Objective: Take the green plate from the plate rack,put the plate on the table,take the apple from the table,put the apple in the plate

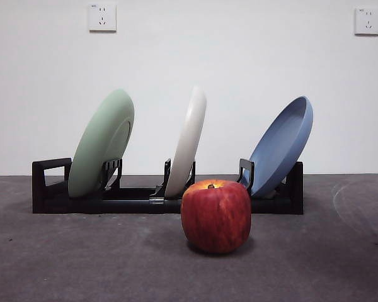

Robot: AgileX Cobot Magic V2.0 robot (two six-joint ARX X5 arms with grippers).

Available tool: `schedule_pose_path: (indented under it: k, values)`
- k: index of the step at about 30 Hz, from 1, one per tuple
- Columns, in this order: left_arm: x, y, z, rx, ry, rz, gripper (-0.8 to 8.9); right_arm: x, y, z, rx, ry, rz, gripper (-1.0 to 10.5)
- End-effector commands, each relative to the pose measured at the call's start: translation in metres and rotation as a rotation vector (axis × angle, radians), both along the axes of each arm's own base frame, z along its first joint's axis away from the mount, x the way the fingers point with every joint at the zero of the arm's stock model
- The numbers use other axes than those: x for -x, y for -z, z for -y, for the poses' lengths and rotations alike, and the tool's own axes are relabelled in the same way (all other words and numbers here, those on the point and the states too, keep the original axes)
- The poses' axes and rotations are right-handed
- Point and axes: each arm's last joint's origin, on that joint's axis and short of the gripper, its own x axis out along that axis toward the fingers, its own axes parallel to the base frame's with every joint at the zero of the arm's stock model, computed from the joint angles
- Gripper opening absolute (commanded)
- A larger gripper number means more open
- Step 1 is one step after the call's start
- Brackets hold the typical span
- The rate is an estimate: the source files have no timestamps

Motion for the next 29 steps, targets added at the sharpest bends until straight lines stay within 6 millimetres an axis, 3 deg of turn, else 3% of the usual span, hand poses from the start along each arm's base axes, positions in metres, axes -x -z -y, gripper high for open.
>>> schedule_pose_path:
  k: [1, 8, 15, 21, 29]
  values:
    - [0.0, 0.002, 0.001, 0.17, -0.013, -0.014, -0.04, 0.0, 0.001, -0.002, -0.312, -0.022, -0.009, 0.0]
    - [0.0, 0.0, 0.003, 0.354, 0.001, -0.025, -0.04, 0.0, 0.001, -0.003, -0.342, -0.056, -0.015, 0.0]
    - [0.001, -0.01, 0.009, 0.42, 0.193, -0.04, -0.05, 0.001, -0.004, -0.007, -0.382, -0.168, -0.016, 0.0]
    - [0.0, -0.055, 0.011, 0.463, 0.272, -0.073, -0.06, 0.004, -0.038, -0.008, -0.397, -0.213, -0.051, -0.1]
    - [-0.011, -0.146, 0.012, 0.371, 0.353, -0.108, -0.05, -0.01, -0.127, -0.012, -0.26, -0.375, -0.116, -0.1]
